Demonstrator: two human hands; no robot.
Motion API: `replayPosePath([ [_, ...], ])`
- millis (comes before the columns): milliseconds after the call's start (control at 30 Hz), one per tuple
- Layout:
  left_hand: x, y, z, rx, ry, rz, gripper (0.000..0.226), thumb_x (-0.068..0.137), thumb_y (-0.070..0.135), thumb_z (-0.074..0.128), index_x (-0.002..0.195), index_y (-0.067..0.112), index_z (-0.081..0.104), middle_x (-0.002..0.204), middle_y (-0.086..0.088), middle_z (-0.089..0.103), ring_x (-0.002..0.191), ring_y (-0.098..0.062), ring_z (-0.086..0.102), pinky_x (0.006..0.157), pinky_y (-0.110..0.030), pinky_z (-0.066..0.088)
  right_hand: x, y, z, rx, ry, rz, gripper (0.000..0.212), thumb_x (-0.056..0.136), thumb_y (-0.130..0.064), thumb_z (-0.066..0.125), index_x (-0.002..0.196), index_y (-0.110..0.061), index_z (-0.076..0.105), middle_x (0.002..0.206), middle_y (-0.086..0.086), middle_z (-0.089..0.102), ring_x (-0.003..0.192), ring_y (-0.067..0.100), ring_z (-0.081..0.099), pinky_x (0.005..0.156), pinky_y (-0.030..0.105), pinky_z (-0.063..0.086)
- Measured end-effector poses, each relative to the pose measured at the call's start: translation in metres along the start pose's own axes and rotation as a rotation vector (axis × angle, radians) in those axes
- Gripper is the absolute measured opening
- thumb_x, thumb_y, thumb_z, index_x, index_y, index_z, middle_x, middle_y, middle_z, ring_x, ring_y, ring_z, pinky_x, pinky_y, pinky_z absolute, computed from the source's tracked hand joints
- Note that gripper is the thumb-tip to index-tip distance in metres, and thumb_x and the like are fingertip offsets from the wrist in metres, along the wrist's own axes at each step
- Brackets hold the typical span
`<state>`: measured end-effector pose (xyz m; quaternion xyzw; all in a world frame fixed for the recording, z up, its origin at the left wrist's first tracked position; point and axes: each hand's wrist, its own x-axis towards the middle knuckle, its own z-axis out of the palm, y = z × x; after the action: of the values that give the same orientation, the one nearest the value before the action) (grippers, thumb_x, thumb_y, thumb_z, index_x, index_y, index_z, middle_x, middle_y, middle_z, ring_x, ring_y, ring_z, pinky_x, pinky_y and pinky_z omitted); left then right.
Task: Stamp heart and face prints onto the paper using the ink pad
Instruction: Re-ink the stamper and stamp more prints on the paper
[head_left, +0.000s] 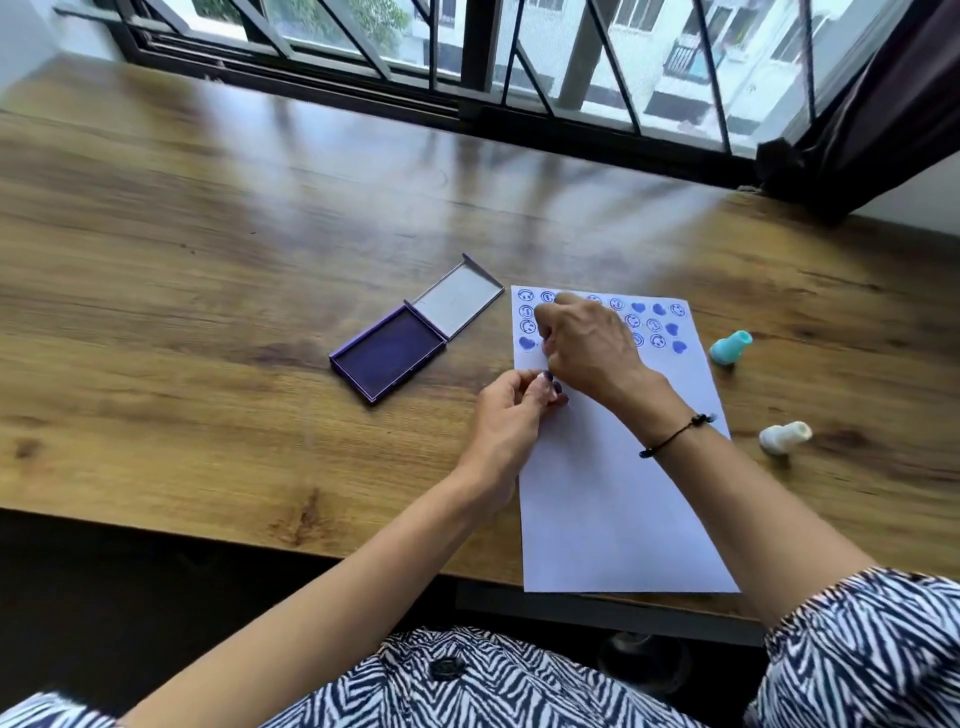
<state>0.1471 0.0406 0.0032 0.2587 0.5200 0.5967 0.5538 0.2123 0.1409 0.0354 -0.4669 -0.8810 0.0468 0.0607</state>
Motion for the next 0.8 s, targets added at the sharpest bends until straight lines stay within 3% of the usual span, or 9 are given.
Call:
replayPosePath([
  [167,-0.001,0.0,0.0,0.057,-0.002,0.017,0.021,0.091,0.015,0.047,0.071,0.017,0.055,0.084,-0.009,0.063,0.083,-0.018,0.058,0.084,-0.031,0.045,-0.002,-0.001,-0.004,0.052,-0.043,0.023,0.014,0.078,-0.001,0.046,0.084,-0.006,0.057,0.095,0.016,0.058,0.084,0.037,0.057,0.062,0.037,0.042],
  [267,-0.001,-0.001,0.0,0.073,-0.008,0.019,0.021,0.091,0.017,0.048,0.071,0.019,0.056,0.077,-0.001,0.064,0.082,-0.016,0.061,0.08,-0.027,0.045,-0.007,0.01,-0.01,0.265,0.016,0.135,0.015,0.077,-0.002,0.051,0.084,-0.008,0.063,0.097,0.014,0.067,0.09,0.035,0.06,0.075,0.037,0.049],
  [367,0.0,0.0,0.001,0.057,-0.018,0.01,0.018,0.091,0.018,0.047,0.075,0.018,0.056,0.075,0.003,0.063,0.078,-0.011,0.062,0.074,-0.019,0.047,-0.014,0.023,-0.026,0.532,0.218,0.279,0.011,0.072,-0.006,0.063,0.072,-0.017,0.064,0.067,0.005,0.068,0.072,0.029,0.065,0.068,0.032,0.049],
  [433,0.005,0.004,0.0,0.026,-0.006,-0.005,0.018,0.091,0.017,0.047,0.075,0.016,0.056,0.076,0.001,0.062,0.075,-0.01,0.062,0.073,-0.019,0.048,-0.016,0.027,-0.037,0.709,0.256,0.346,0.019,0.071,-0.008,0.066,0.063,-0.024,0.06,0.057,-0.002,0.062,0.057,0.019,0.063,0.062,0.035,0.052],
  [533,0.006,0.008,-0.003,-0.032,0.018,-0.021,0.016,0.091,0.014,0.047,0.077,0.014,0.056,0.074,0.0,0.06,0.073,-0.011,0.061,0.07,-0.017,0.049,-0.023,0.02,-0.039,0.907,0.186,0.359,0.02,0.073,-0.004,0.067,0.066,-0.021,0.06,0.059,0.005,0.061,0.042,0.003,0.057,0.048,0.02,0.051],
  [600,-0.003,0.004,0.001,-0.024,-0.025,-0.047,0.016,0.091,0.013,0.048,0.077,0.013,0.055,0.073,0.0,0.059,0.071,-0.011,0.06,0.068,-0.015,0.049,-0.041,0.018,-0.035,0.978,0.171,0.382,0.015,0.074,-0.001,0.067,0.07,-0.014,0.06,0.06,0.007,0.059,0.04,0.0,0.055,0.043,0.014,0.048],
  [700,-0.004,0.01,0.003,-0.042,-0.027,-0.039,0.015,0.09,0.012,0.049,0.076,0.011,0.055,0.072,-0.003,0.058,0.07,-0.014,0.057,0.071,-0.02,0.046,-0.048,0.012,-0.032,1.048,0.135,0.396,0.016,0.075,0.0,0.067,0.07,-0.014,0.06,0.061,0.008,0.056,0.041,0.003,0.056,0.045,0.015,0.049],
  [800,-0.004,0.017,0.002,-0.091,-0.036,-0.039,0.015,0.089,0.01,0.049,0.076,0.01,0.057,0.07,-0.004,0.056,0.066,-0.015,0.053,0.064,-0.018,0.046,-0.054,0.005,-0.032,1.112,0.104,0.375,0.018,0.076,-0.002,0.067,0.069,-0.018,0.061,0.057,0.001,0.06,0.044,0.007,0.058,0.049,0.018,0.053],
])
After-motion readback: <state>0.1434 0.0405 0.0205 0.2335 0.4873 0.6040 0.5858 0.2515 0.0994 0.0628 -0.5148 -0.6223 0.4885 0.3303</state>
